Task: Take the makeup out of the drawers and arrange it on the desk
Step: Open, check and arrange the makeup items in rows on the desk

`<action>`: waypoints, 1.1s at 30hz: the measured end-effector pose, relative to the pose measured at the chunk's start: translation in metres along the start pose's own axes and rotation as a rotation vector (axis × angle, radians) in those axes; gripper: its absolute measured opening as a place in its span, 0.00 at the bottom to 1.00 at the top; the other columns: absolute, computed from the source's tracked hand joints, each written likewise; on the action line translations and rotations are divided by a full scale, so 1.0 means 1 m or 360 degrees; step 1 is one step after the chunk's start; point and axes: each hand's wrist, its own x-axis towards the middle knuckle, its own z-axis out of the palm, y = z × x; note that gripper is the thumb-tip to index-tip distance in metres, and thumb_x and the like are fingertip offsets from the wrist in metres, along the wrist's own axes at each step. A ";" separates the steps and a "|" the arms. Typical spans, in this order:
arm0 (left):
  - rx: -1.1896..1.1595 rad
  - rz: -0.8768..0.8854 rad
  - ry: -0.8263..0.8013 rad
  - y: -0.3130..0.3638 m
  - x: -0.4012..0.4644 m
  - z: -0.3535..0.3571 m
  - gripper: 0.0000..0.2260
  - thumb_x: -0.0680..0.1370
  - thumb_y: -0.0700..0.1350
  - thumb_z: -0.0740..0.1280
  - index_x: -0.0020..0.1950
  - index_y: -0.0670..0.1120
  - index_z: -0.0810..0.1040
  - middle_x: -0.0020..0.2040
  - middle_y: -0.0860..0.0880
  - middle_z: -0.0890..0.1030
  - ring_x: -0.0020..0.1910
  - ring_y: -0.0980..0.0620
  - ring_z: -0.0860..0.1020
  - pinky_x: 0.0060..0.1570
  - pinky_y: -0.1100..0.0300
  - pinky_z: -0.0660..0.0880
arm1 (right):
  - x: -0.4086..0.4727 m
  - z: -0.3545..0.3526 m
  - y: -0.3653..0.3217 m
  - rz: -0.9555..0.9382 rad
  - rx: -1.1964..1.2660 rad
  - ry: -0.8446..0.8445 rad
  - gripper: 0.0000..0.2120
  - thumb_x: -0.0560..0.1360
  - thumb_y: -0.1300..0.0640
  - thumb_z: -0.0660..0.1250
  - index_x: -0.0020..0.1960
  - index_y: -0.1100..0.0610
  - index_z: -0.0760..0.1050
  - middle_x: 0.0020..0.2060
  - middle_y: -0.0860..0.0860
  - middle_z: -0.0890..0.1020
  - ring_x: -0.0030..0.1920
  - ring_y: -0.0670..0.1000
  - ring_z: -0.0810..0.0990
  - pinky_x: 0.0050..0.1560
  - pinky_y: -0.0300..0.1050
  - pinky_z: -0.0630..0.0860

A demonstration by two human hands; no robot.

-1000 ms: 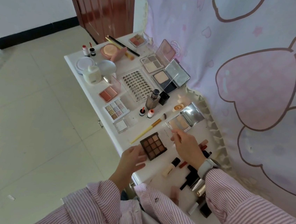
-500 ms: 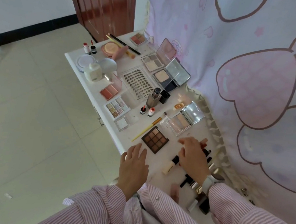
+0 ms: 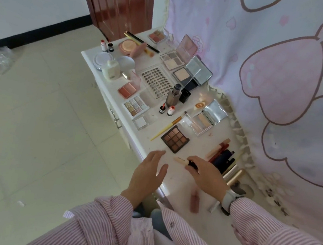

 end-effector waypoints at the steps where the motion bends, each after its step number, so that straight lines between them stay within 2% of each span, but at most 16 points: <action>1: -0.0138 -0.0008 0.0024 0.006 -0.005 -0.002 0.18 0.80 0.48 0.59 0.70 0.47 0.66 0.66 0.50 0.70 0.59 0.54 0.73 0.55 0.65 0.68 | -0.006 -0.001 -0.009 0.0088 0.0307 -0.0105 0.11 0.79 0.55 0.59 0.58 0.57 0.73 0.41 0.48 0.78 0.41 0.45 0.77 0.45 0.38 0.74; 2: -0.0228 -0.0011 0.0035 0.010 -0.010 -0.003 0.17 0.79 0.48 0.59 0.68 0.47 0.67 0.62 0.50 0.72 0.53 0.56 0.75 0.52 0.65 0.71 | -0.012 -0.001 -0.016 0.0128 0.0536 -0.0136 0.10 0.79 0.56 0.58 0.57 0.56 0.73 0.37 0.47 0.77 0.35 0.41 0.75 0.39 0.33 0.73; 4: -0.0282 -0.0011 0.0090 0.020 -0.022 -0.001 0.13 0.80 0.47 0.59 0.63 0.47 0.73 0.54 0.51 0.76 0.42 0.59 0.75 0.44 0.68 0.72 | -0.022 0.002 -0.024 0.0171 0.0922 -0.0095 0.07 0.80 0.57 0.56 0.52 0.52 0.72 0.34 0.47 0.74 0.30 0.39 0.72 0.32 0.30 0.69; 6: -0.0244 -0.0032 0.0122 0.032 -0.034 0.003 0.10 0.80 0.49 0.58 0.54 0.47 0.75 0.44 0.55 0.76 0.34 0.60 0.71 0.35 0.71 0.67 | -0.033 0.001 -0.032 0.0331 0.1336 -0.0028 0.07 0.80 0.57 0.55 0.49 0.53 0.72 0.35 0.48 0.73 0.31 0.40 0.72 0.31 0.30 0.69; 8: -0.0170 -0.0076 0.0095 0.042 -0.048 0.012 0.14 0.78 0.56 0.53 0.45 0.48 0.71 0.33 0.56 0.70 0.28 0.58 0.68 0.29 0.67 0.64 | -0.044 0.000 -0.037 0.0454 0.1559 0.0077 0.08 0.80 0.57 0.54 0.47 0.55 0.71 0.34 0.50 0.72 0.31 0.44 0.71 0.30 0.32 0.68; 10: -0.0165 -0.0125 0.0146 0.050 -0.060 0.018 0.19 0.73 0.61 0.46 0.37 0.49 0.66 0.28 0.54 0.67 0.25 0.56 0.65 0.28 0.61 0.64 | -0.054 0.001 -0.039 0.0387 0.1494 0.0225 0.09 0.80 0.58 0.53 0.46 0.56 0.71 0.33 0.50 0.72 0.31 0.43 0.70 0.30 0.31 0.68; 14: -0.0686 -0.0395 0.0225 0.070 -0.077 0.020 0.17 0.80 0.50 0.53 0.31 0.46 0.62 0.27 0.47 0.66 0.28 0.49 0.63 0.31 0.54 0.62 | -0.079 0.009 -0.037 0.0015 0.1255 0.0416 0.07 0.80 0.60 0.52 0.49 0.56 0.69 0.34 0.46 0.72 0.29 0.40 0.73 0.33 0.32 0.69; 16: -0.0913 -0.0545 0.0235 0.076 -0.083 0.018 0.18 0.80 0.48 0.53 0.31 0.44 0.62 0.28 0.44 0.65 0.28 0.49 0.62 0.31 0.55 0.61 | -0.090 0.013 -0.036 -0.0142 0.1145 0.0496 0.08 0.79 0.54 0.52 0.50 0.55 0.68 0.31 0.43 0.71 0.27 0.42 0.73 0.30 0.32 0.69; 19: -0.1013 -0.0643 0.0199 0.082 -0.090 0.014 0.18 0.78 0.50 0.53 0.30 0.45 0.61 0.26 0.48 0.63 0.26 0.51 0.60 0.29 0.57 0.60 | -0.099 0.014 -0.038 -0.0347 0.0954 0.0693 0.15 0.75 0.48 0.49 0.49 0.56 0.69 0.25 0.41 0.67 0.22 0.43 0.69 0.23 0.33 0.64; 22: -0.1392 -0.0791 0.0120 0.087 -0.099 0.012 0.18 0.81 0.42 0.51 0.30 0.45 0.59 0.22 0.52 0.62 0.22 0.56 0.58 0.22 0.65 0.58 | -0.100 0.010 -0.040 -0.0634 0.0560 0.0809 0.08 0.76 0.55 0.52 0.50 0.55 0.67 0.24 0.39 0.63 0.20 0.36 0.61 0.21 0.31 0.60; 25: -0.1491 -0.0849 0.0124 0.086 -0.109 0.004 0.20 0.81 0.43 0.51 0.28 0.46 0.60 0.20 0.54 0.61 0.20 0.57 0.57 0.20 0.66 0.57 | -0.098 0.009 -0.041 -0.0775 0.0532 0.0646 0.08 0.76 0.54 0.52 0.54 0.51 0.64 0.30 0.36 0.66 0.26 0.35 0.68 0.27 0.27 0.65; 26: -0.1424 -0.0849 0.0188 0.083 -0.110 0.001 0.21 0.81 0.44 0.51 0.27 0.46 0.60 0.20 0.55 0.61 0.20 0.57 0.57 0.21 0.65 0.58 | -0.099 0.009 -0.041 -0.0823 0.0614 0.0514 0.11 0.76 0.53 0.52 0.58 0.49 0.63 0.37 0.36 0.69 0.35 0.35 0.72 0.35 0.27 0.69; 28: -0.1172 -0.0819 0.0355 0.076 -0.111 -0.008 0.22 0.81 0.45 0.52 0.27 0.46 0.61 0.20 0.54 0.63 0.20 0.57 0.59 0.24 0.63 0.60 | -0.101 0.008 -0.044 -0.0871 0.0780 0.0273 0.18 0.76 0.52 0.55 0.64 0.45 0.59 0.51 0.40 0.69 0.50 0.37 0.72 0.50 0.28 0.70; 29: -0.1039 -0.0782 0.0429 0.074 -0.111 -0.013 0.21 0.81 0.46 0.52 0.27 0.45 0.61 0.21 0.52 0.64 0.22 0.56 0.60 0.26 0.62 0.60 | -0.102 0.006 -0.048 -0.0838 0.0852 0.0176 0.19 0.75 0.53 0.57 0.65 0.42 0.59 0.56 0.40 0.68 0.53 0.38 0.71 0.52 0.29 0.70; 31: -0.0847 -0.0667 0.0525 0.073 -0.112 -0.020 0.21 0.81 0.46 0.53 0.27 0.45 0.62 0.24 0.50 0.65 0.24 0.55 0.62 0.28 0.63 0.61 | -0.099 -0.003 -0.059 -0.0604 0.0998 0.0008 0.15 0.76 0.48 0.57 0.62 0.39 0.62 0.53 0.41 0.73 0.49 0.39 0.75 0.45 0.28 0.72; 33: -0.0728 -0.0578 0.0555 0.076 -0.112 -0.024 0.20 0.81 0.46 0.54 0.28 0.45 0.63 0.25 0.50 0.66 0.26 0.55 0.63 0.27 0.66 0.61 | -0.091 -0.008 -0.067 -0.0388 0.1109 -0.0036 0.09 0.79 0.46 0.54 0.52 0.45 0.72 0.36 0.45 0.79 0.35 0.40 0.78 0.37 0.30 0.72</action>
